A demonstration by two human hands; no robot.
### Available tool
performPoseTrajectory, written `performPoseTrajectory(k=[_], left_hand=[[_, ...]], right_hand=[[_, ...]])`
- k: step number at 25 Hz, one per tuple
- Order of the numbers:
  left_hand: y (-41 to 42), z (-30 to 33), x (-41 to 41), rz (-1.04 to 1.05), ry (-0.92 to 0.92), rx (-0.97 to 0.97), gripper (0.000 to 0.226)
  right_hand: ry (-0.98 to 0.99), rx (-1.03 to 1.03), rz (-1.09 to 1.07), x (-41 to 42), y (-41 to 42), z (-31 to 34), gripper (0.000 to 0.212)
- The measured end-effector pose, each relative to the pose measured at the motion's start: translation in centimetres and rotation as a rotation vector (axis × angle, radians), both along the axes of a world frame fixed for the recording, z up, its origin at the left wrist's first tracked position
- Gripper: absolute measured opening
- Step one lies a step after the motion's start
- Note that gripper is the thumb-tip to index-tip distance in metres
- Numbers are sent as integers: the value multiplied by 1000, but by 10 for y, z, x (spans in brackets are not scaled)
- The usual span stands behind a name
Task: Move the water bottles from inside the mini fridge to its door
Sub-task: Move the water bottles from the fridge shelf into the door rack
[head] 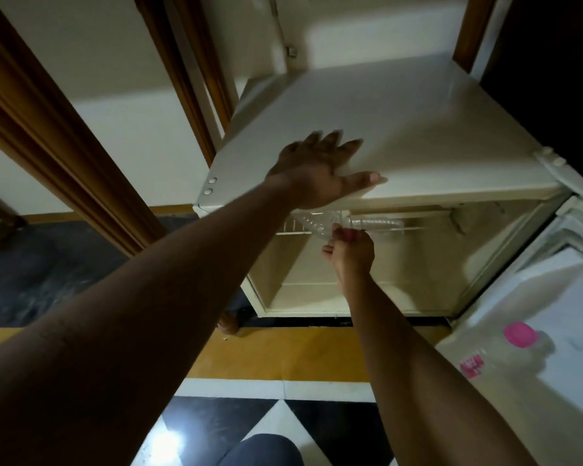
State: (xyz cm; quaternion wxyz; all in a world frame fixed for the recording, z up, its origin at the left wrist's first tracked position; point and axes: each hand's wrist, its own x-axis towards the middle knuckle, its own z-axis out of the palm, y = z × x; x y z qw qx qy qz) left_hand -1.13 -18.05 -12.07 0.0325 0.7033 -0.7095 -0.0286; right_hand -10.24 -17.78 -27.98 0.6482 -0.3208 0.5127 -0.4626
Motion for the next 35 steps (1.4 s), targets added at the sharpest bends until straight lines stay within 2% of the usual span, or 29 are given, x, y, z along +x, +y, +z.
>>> performPoseTrajectory(k=[4, 8, 11, 16, 19, 24, 29, 35], left_hand=[[1, 0, -2, -8, 32, -5, 102], [2, 1, 2, -13, 31, -23, 107], [2, 1, 0, -16, 7, -31, 110], [4, 1, 3, -51, -1, -49, 109], [-1, -4, 5, -82, 2, -84, 115], [-14, -14, 13, -100, 5, -111, 115], [-15, -16, 13, -78, 13, -107, 116], [-9, -10, 8, -72, 36, -88, 117]], right_hand=[[393, -288, 13, -36, 28, 23, 29], [579, -473, 164, -98, 57, 74, 7], [945, -584, 325, -155, 71, 114, 15], [1283, -401, 448, -236, 115, 163, 10], [1473, -329, 468, -267, 130, 184, 18], [1641, -168, 545, -280, 136, 167, 18], [1714, -28, 544, -269, 123, 126, 27], [1671, 59, 556, -263, 118, 96, 25]])
